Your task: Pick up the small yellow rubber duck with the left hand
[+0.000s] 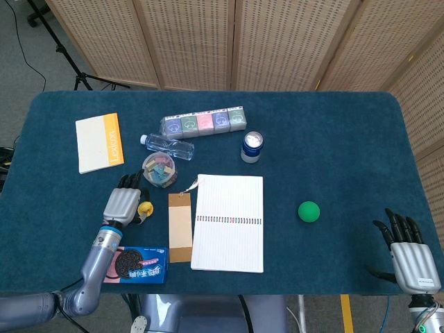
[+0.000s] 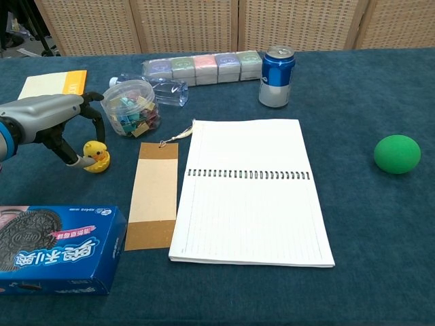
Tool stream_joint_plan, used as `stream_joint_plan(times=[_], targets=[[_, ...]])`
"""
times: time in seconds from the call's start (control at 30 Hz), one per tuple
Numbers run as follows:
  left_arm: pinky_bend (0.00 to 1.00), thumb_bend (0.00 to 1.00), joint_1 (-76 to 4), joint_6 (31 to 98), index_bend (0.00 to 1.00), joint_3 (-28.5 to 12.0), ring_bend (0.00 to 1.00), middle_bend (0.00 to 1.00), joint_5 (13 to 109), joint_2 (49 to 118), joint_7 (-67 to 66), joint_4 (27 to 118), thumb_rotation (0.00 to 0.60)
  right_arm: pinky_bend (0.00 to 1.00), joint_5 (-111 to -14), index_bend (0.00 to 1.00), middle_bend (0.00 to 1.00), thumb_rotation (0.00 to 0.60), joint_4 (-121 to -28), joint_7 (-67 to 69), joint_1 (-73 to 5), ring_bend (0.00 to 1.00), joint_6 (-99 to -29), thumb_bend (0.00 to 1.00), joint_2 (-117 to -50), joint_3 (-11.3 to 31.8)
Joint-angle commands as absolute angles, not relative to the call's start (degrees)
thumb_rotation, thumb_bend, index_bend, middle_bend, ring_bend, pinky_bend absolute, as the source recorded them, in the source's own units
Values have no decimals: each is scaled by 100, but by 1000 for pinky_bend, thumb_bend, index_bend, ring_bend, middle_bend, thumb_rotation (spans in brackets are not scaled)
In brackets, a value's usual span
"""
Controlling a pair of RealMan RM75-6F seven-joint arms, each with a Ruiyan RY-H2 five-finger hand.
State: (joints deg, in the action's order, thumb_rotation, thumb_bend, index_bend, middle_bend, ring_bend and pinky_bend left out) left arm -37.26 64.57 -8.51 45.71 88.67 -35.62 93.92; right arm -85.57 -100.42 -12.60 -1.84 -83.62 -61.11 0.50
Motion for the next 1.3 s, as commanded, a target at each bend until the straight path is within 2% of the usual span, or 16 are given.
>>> stream_joint_plan(times=[0.03, 0.23, 0.47, 0.87, 1.03, 1.3], targets=[[0, 251, -3736, 6453, 497, -841, 0, 0, 4534, 8868, -3584, 9390, 600, 16, -8561, 157, 0, 600, -10038, -1254, -184, 0, -8365, 0, -6110, 52], [0, 220, -3749, 6517, 492, -833, 0, 0, 4540, 8875, -3602, 9390, 600, 16, -8571, 157, 0, 600, -10026, -1229, -181, 0, -8377, 0, -6111, 60], [0, 207, -3740, 6592, 388, -866, 0, 0, 4663, 8851, -3494, 9417, 600, 16, -8567, 157, 0, 600, -10027, -1252, -185, 0, -8360, 0, -6123, 58], [0, 206, -3580, 7045, 386, -1015, 0, 0, 5276, 8288, -3201, 10157, 600, 16, -8574, 157, 0, 600, -10020, -1234, -183, 0, -8363, 0, -6121, 62], [0, 210, -3109, 7568, 383, -692, 0, 0, 5960, 7747, -2902, 10443, 600, 16, -8577, 157, 0, 600, -10005, -1182, -188, 0, -8376, 0, -6118, 82], [0, 211, -2183, 8303, 378, -81, 0, 0, 6945, 7321, -1857, 10036, 600, 16, -8561, 157, 0, 600, -9988, -1239, -236, 0, -8302, 0, -6173, 93]])
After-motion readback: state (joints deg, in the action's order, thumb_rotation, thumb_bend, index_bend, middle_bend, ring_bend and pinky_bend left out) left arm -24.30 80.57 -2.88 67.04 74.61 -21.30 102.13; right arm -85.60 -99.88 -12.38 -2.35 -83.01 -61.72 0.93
